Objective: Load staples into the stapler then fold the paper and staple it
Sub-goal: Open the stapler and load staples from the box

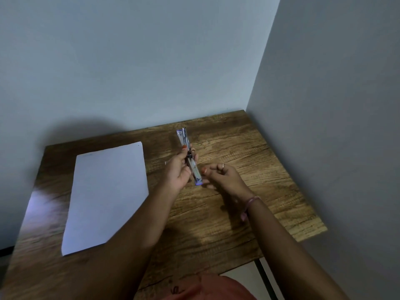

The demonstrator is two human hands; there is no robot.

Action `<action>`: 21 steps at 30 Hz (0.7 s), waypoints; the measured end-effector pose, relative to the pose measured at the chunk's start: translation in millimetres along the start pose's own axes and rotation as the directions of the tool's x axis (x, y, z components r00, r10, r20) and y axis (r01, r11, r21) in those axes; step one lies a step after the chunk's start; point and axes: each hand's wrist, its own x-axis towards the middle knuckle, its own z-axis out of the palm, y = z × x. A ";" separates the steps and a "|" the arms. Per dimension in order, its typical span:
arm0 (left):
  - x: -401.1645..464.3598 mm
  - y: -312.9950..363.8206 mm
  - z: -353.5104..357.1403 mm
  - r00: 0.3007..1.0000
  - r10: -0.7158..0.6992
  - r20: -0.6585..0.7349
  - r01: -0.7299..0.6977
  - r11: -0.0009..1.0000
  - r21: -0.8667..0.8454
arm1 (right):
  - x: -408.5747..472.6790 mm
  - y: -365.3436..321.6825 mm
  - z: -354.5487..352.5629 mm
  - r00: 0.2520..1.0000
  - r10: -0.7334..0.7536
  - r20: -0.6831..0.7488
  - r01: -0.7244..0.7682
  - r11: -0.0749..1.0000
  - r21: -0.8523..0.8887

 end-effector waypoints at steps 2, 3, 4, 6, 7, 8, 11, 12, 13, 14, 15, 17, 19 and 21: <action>1.1 -3.1 3.7 1.000 0.018 0.000 -0.018 0.999 -0.043 | -0.6 -5.5 9.8 0.995 0.056 0.084 -0.060 0.997 0.050; 1.8 -3.9 5.0 1.000 0.031 0.002 -0.031 0.997 -0.067 | -1.2 -8.5 12.6 0.992 0.071 0.104 -0.080 0.993 0.090; 2.5 -4.2 5.9 0.999 0.043 0.002 -0.043 0.996 -0.084 | -1.3 -11.1 14.1 0.991 0.080 0.106 -0.093 0.988 0.126; 2.8 -4.1 6.5 0.999 0.044 0.021 -0.042 0.996 -0.073 | -0.3 -15.8 13.7 0.993 0.090 0.079 -0.101 0.983 0.152; 2.3 -3.6 6.1 0.999 0.038 0.036 -0.037 0.999 -0.033 | 0.5 -18.2 12.2 0.994 0.095 0.059 -0.103 0.983 0.154; 1.7 -2.8 5.0 0.999 0.034 0.040 -0.035 0.999 0.024 | 1.2 -20.3 9.4 0.995 0.099 0.033 -0.103 0.982 0.160; 1.7 2.4 -3.6 0.998 0.062 -0.024 -0.053 0.961 0.272 | 4.1 -26.2 -6.4 0.990 0.123 -0.072 -0.110 0.981 0.160; 2.6 5.8 -7.1 0.993 0.106 -0.050 -0.078 0.914 0.399 | 4.3 -27.5 -13.6 0.986 0.129 -0.102 -0.114 0.984 0.141; 4.6 10.6 -11.6 0.982 0.176 -0.066 -0.112 0.829 0.548 | 4.9 -28.1 -20.0 0.983 0.132 -0.125 -0.118 0.987 0.113; 7.3 15.4 -17.2 0.962 0.268 -0.062 -0.148 0.695 0.703 | 4.9 -27.7 -26.6 0.981 0.133 -0.144 -0.122 0.989 0.080; 10.6 20.8 -22.9 0.932 0.362 -0.029 -0.176 0.520 0.836 | 4.9 -27.3 -32.8 0.978 0.133 -0.159 -0.127 0.991 0.047; 15.6 32.3 -36.2 0.882 0.462 0.089 -0.174 0.145 0.974 | 5.2 -23.1 -41.5 0.975 0.129 -0.182 -0.138 0.990 -0.036; 19.1 38.4 -51.6 0.886 0.418 0.201 -0.132 -0.187 0.973 | 6.2 -17.5 -47.0 0.970 0.130 -0.204 -0.161 0.977 -0.143; 20.4 38.9 -63.4 0.916 0.319 0.242 -0.104 -0.394 0.913 | 7.9 -12.7 -50.4 0.962 0.126 -0.244 -0.178 0.962 -0.208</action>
